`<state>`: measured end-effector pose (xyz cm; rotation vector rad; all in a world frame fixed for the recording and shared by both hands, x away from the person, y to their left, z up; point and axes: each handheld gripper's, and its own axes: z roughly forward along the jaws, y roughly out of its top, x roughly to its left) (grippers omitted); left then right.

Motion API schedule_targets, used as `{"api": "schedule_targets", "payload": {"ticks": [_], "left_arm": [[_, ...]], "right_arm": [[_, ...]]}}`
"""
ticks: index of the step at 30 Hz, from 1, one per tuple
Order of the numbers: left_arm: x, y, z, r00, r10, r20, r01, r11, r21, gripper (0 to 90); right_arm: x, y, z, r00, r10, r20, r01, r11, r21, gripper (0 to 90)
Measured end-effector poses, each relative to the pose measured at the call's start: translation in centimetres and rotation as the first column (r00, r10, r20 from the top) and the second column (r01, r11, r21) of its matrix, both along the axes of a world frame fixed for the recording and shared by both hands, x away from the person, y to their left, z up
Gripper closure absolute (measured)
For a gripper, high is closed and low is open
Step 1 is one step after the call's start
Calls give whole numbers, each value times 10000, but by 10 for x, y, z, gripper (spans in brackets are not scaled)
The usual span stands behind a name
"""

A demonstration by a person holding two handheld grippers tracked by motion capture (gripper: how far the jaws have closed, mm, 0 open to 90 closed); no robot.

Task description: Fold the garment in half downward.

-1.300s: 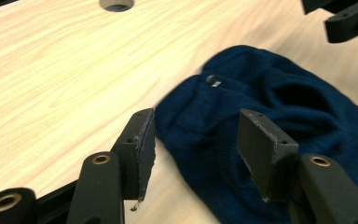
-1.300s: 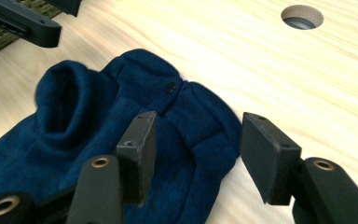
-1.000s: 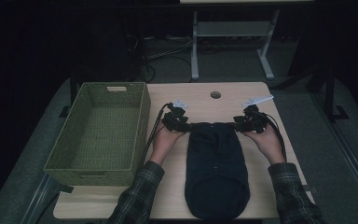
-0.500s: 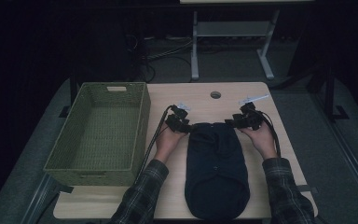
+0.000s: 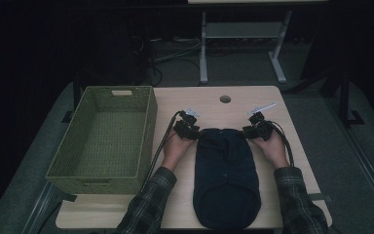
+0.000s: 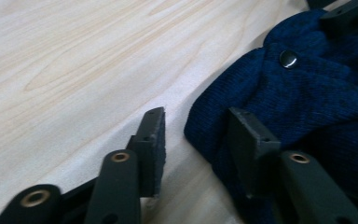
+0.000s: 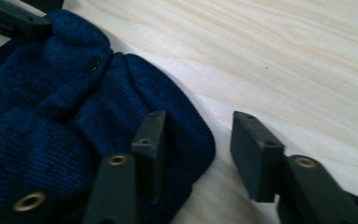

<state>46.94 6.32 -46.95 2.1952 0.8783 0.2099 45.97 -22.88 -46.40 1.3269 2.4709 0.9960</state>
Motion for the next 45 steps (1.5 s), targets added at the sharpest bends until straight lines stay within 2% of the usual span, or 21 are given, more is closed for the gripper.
{"api": "schedule_targets", "payload": {"ticks": [5, 9, 13, 20, 25, 28, 33, 34, 36, 37, 39, 41, 45], "left_arm": [[0, 1, -1, 9996, -174, -240, 168, 9995, -268, 690], [0, 1, -2, 9987, -235, -449, 211, 9984, -526, 759], [-1, 1, -2, 9986, -304, -440, 283, 9985, -471, 809], [-3, 1, 2, 9995, -105, -287, 96, 9995, -303, 830], [-2, 1, 8, 10000, -6, -34, 6, 9998, -210, 834], [-2, 0, 13, 10000, 49, 45, -48, 9995, -321, 834], [-4, -1, 27, 9988, 68, 494, -52, 9994, -336, 834], [-5, -1, 31, 9982, 116, 588, -94, 9993, -366, 835], [-6, 0, 39, 9963, 208, 837, -180, 9992, -343, 834], [-6, 1, 42, 9953, 289, 929, -251, 9988, -417, 835], [-7, 3, 48, 9935, 330, 1086, -279, 9984, -487, 835], [-7, 5, 54, 9914, 402, 1243, -333, 9978, -572, 836], [-9, 9, 66, 9855, 578, 1596, -469, 9964, -708, 837]], "right_arm": [[-5, 2, -4, 9997, 97, 217, -101, 9997, 203, 695], [-7, 3, -4, 9997, 48, 259, -54, 9997, 232, 752], [-9, 6, -3, 9996, 74, 265, -76, 9999, 75, 802], [-7, 6, 0, 9998, -43, 181, 42, 10000, 15, 814], [-7, 7, 5, 9992, -45, 387, 54, 9997, -225, 815], [-7, 4, 9, 9987, -107, 505, 112, 9999, -85, 815], [-9, 1, 18, 9968, -212, 777, 205, 9997, 98, 813], [-8, 1, 21, 9974, -189, 697, 186, 9998, 38, 813], [-7, 3, 30, 9958, -148, 899, 157, 9998, -92, 813], [-7, 4, 36, 9932, -145, 1152, 160, 9998, -123, 813], [-5, 5, 44, 9930, -81, 1179, 101, 9998, -165, 813], [-4, 6, 52, 9893, -43, 1461, 69, 9998, -175, 813], [-2, 9, 64, 9858, -32, 1676, 53, 9999, -123, 813]]}}
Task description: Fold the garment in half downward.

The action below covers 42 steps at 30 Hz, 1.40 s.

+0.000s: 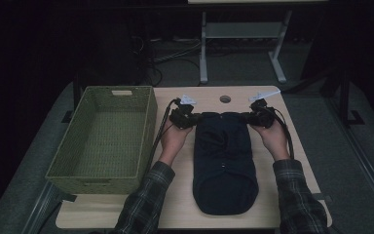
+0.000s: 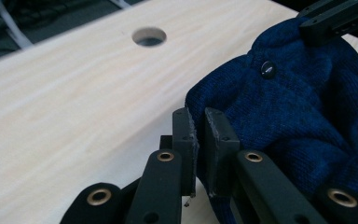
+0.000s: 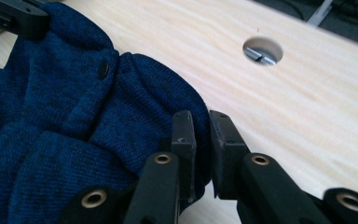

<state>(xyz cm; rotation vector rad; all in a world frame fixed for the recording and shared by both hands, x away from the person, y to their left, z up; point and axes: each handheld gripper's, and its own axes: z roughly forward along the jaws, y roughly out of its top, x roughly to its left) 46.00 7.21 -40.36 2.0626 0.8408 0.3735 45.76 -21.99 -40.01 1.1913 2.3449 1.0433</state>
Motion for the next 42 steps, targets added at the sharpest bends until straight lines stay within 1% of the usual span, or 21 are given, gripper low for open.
{"api": "schedule_targets", "payload": {"ticks": [2, 4, 5, 10, 11, 13, 15, 18, 20, 21, 22, 23, 27, 28, 31, 34, 35, 36, 37, 40, 42], "left_arm": [[-2, 2, 6, 9999, 74, 156, -72, 9999, -127, 837], [-2, 3, 11, 9996, 85, 278, -81, 9999, -140, 837], [-4, 3, 15, 9990, 112, 423, -106, 9998, -144, 837], [-9, 4, 30, 9965, 177, 823, -165, 9997, -159, 839], [-10, 4, 32, 9958, 209, 887, -186, 9995, -266, 838], [-13, 4, 37, 9945, 164, 1037, -139, 9996, -240, 838], [-17, 3, 40, 9933, 91, 1150, -72, 9998, -168, 838], [-28, 1, 39, 9906, 11, 1368, 10, 9999, -151, 838], [-35, 2, 36, 9897, -111, 1428, 132, 9998, -139, 838], [-35, 2, 36, 9897, -111, 1428, 132, 9998, -139, 838], [-40, 2, 34, 9887, -237, 1479, 266, 9995, -175, 837], [-40, 2, 34, 9887, -237, 1479, 266, 9995, -175, 837], [-50, 2, 28, 9857, -480, 1617, 468, 9988, 117, 837], [-52, 2, 28, 9858, -562, 1580, 536, 9984, 204, 837], [-57, 3, 24, 9858, -706, 1522, 658, 9972, 365, 837], [-62, 3, 22, 9861, -785, 1463, 741, 9966, 351, 837], [-64, 4, 21, 9859, -864, 1430, 807, 9957, 450, 837], [-67, 4, 20, 9859, -933, 1391, 882, 9952, 426, 837], [-67, 4, 20, 9859, -933, 1391, 882, 9952, 426, 837], [-73, 5, 19, 9856, -1069, 1311, 1024, 9939, 404, 837], [-76, 6, 18, 9846, -1230, 1241, 1183, 9920, 451, 836]], "right_arm": [[-2, 2, 8, 9994, 26, 358, -25, 10000, -28, 814], [-3, 3, 14, 9991, 24, 429, -27, 10000, 50, 814], [-3, 3, 16, 9988, 37, 493, -40, 10000, 65, 814], [-9, 4, 33, 9950, 70, 998, -78, 9999, 69, 814], [-11, 4, 37, 9941, 53, 1079, -69, 9999, 141, 814], [-15, 3, 41, 9924, 51, 1227, -83, 9996, 258, 813], [-18, 3, 42, 9916, 92, 1290, -123, 9996, 235, 812], [-27, 3, 42, 9890, 180, 1468, -202, 9997, 133, 810], [-34, 2, 40, 9886, 245, 1484, -284, 9993, 243, 810], [-34, 2, 40, 9886, 245, 1484, -284, 9993, 243, 810], [-42, -1, 36, 9878, 311, 1526, -373, 9986, 383, 809], [-42, -1, 36, 9878, 311, 1526, -373, 9986, 383, 809], [-53, -6, 28, 9885, 458, 1443, -547, 9968, 583, 808], [-57, -6, 24, 9896, 544, 1328, -619, 9967, 533, 808], [-62, -5, 22, 9887, 564, 1389, -645, 9964, 542, 808], [-68, -6, 19, 9900, 663, 1242, -739, 9956, 580, 807], [-71, -5, 19, 9898, 685, 1246, -760, 9955, 569, 806], [-76, -5, 17, 9883, 731, 1339, -807, 9954, 524, 806], [-76, -5, 17, 9883, 731, 1339, -807, 9954, 524, 806], [-83, -4, 14, 9895, 835, 1182, -898, 9948, 486, 806], [-88, -4, 11, 9887, 851, 1234, -920, 9944, 512, 804]]}}
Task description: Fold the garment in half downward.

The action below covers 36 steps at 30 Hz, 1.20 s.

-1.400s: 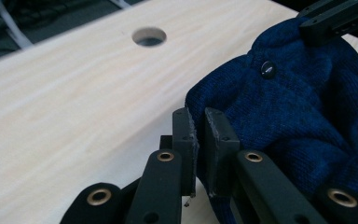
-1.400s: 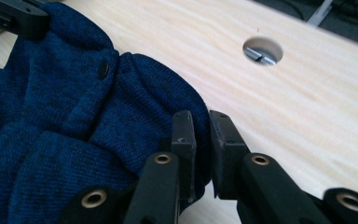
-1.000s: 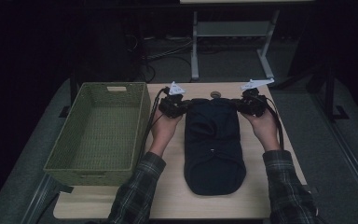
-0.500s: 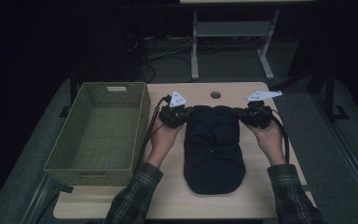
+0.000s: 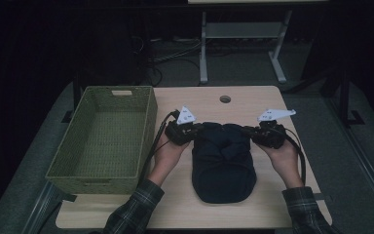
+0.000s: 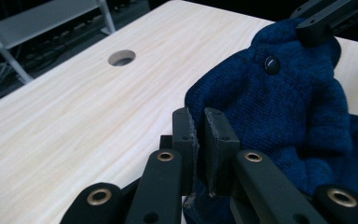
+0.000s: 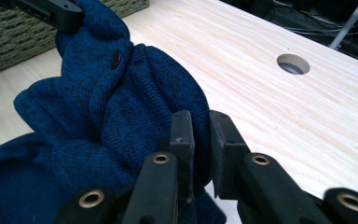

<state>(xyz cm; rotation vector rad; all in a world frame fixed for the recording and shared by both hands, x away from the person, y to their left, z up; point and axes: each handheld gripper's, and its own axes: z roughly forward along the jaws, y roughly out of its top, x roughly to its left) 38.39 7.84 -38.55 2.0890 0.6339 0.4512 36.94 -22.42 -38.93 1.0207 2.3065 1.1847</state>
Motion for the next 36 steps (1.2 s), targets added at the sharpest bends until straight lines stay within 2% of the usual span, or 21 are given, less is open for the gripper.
{"api": "schedule_targets", "payload": {"ticks": [2, 5, 6, 15, 19, 21, 22, 28, 31, 36], "left_arm": [[-5, 1, -2, 9996, -156, -228, 155, 9999, -34, 836], [-9, 1, -5, 9992, -301, -274, 301, 9995, -4, 835], [-13, 1, -7, 9983, -422, -393, 421, 9991, -38, 835], [-25, 0, -15, 9951, -738, -657, 749, 9971, 147, 834], [-32, -1, -21, 9909, -965, -937, 986, 9950, 179, 833], [-35, -1, -23, 9888, -1018, -1094, 1027, 9947, 30, 833], [-39, 0, -24, 9863, -1107, -1226, 1114, 9938, -18, 832], [-47, 1, -28, 9805, -1281, -1493, 1291, 9916, -30, 829], [-51, 2, -32, 9764, -1332, -1698, 1320, 9911, -185, 816], [-61, 4, -36, 9705, -1457, -1921, 1435, 9893, -253, 791]], "right_arm": [[-6, 0, -5, 9996, 133, -236, -133, 9999, -21, 802], [-11, -1, -6, 9997, 153, -165, -154, 9999, -51, 800], [-15, -1, -9, 9992, 196, -362, -200, 9997, -101, 798], [-30, -1, -20, 9973, 313, -670, -326, 9993, -191, 792], [-37, -1, -26, 9950, 329, -947, -353, 9991, -238, 782], [-43, -2, -28, 9957, 340, -865, -358, 9992, -192, 780], [-48, -3, -30, 9940, 395, -1016, -415, 9990, -178, 775], [-59, -5, -35, 9937, 442, -1030, -445, 9990, -7, 763], [-65, -6, -38, 9926, 462, -1119, -452, 9989, 112, 749], [-76, -8, -41, 9905, 597, -1240, -563, 9980, 303, 694]]}}
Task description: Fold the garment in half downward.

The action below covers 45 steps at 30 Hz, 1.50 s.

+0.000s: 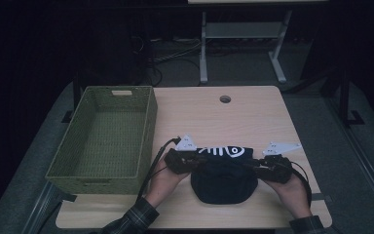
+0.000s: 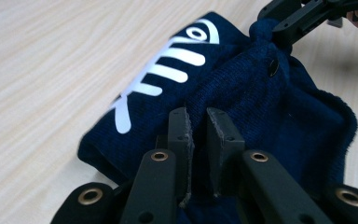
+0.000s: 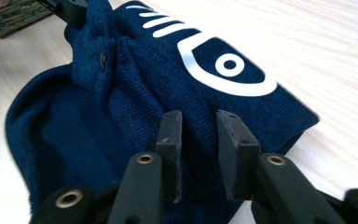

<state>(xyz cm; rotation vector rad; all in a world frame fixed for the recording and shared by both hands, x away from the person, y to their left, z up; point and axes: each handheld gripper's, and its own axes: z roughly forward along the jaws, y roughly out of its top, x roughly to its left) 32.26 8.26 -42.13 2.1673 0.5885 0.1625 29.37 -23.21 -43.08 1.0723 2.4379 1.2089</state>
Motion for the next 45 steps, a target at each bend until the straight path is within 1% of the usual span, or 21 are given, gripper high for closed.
{"api": "schedule_targets", "payload": {"ticks": [7, 10, 12, 13, 14, 16, 19, 20, 22, 23, 24, 27, 28, 30, 31, 32, 33, 34, 36, 38, 45], "left_arm": [[-9, 3, -3, 9997, -40, -256, 39, 10000, -56, 711], [-12, 5, -4, 9993, -31, -368, 29, 10000, -36, 689], [-15, 6, -5, 9988, -62, -480, 58, 10000, -80, 635], [-16, 7, -6, 9988, -52, -483, 48, 9999, -95, 635], [-18, 8, -4, 9988, -58, -486, 52, 9999, -144, 604], [-19, 9, -2, 9989, -61, -468, 51, 9998, -211, 592], [-22, 13, 7, 9994, -99, -341, 87, 9993, -359, 592], [-23, 16, 13, 9997, -98, -241, 86, 9988, -491, 592], [-24, 17, 16, 9997, -125, -188, 115, 9985, -534, 599], [-25, 18, 19, 9998, -129, -182, 118, 9983, -570, 606], [-25, 21, 24, 9999, -86, -55, 82, 9976, -690, 614], [-24, 23, 29, 10000, -41, -2, 41, 9969, -786, 647], [-21, 25, 31, 10000, -94, 25, 95, 9964, -845, 710], [-20, 25, 33, 9999, -82, 89, 90, 9964, -848, 730], [-19, 24, 34, 9999, -116, 103, 124, 9964, -839, 753], [-17, 23, 35, 9998, -166, 89, 172, 9967, -788, 808], [-17, 23, 35, 9998, -166, 89, 172, 9967, -788, 828], [-15, 23, 35, 9998, -196, 79, 201, 9969, -763, 828], [-11, 22, 36, 9996, -274, 118, 281, 9972, -690, 891], [-7, 20, 36, 9996, -225, 176, 236, 9975, -660, 897], [12, 14, 35, 9996, 118, 271, -104, 9986, -521, 898]], "right_arm": [[-10, -1, -4, 9998, 63, -171, -60, 9999, 135, 664], [-13, -2, -4, 9997, 81, -217, -77, 9998, 174, 641], [-16, -2, -3, 9998, 107, -189, -102, 9996, 254, 596], [-16, -2, -3, 9998, 107, -189, -102, 9996, 254, 596], [-19, -3, 0, 9997, 215, -78, -212, 9990, 388, 563], [-22, -4, 4, 9998, 201, -17, -200, 9983, 551, 544], [-23, -7, 10, 9997, 209, 113, -216, 9976, 651, 536], [-25, -9, 16, 9994, 208, 290, -231, 9966, 797, 536], [-25, -10, 19, 9993, 188, 317, -216, 9957, 896, 541], [-26, -13, 24, 9991, 174, 381, -212, 9943, 1041, 549], [-26, -14, 27, 9989, 153, 444, -201, 9939, 1088, 558], [-26, -16, 31, 9984, 116, 551, -179, 9932, 1149, 597], [-24, -17, 34, 9982, 107, 595, -176, 9930, 1166, 683], [-23, -17, 35, 9980, 87, 618, -155, 9938, 1105, 707], [-21, -17, 35, 9980, 67, 625, -133, 9943, 1059, 764], [-18, -16, 34, 9980, 72, 629, -133, 9953, 957, 844], [-18, -16, 34, 9980, 72, 629, -133, 9953, 957, 844], [-16, -16, 34, 9981, 76, 615, -131, 9959, 896, 894], [-12, -14, 32, 9982, 80, 601, -127, 9970, 769, 900], [-6, -11, 30, 9989, 106, 461, -134, 9979, 626, 900], [2, -6, 24, 9994, 98, 341, -111, 9992, 396, 900]]}}
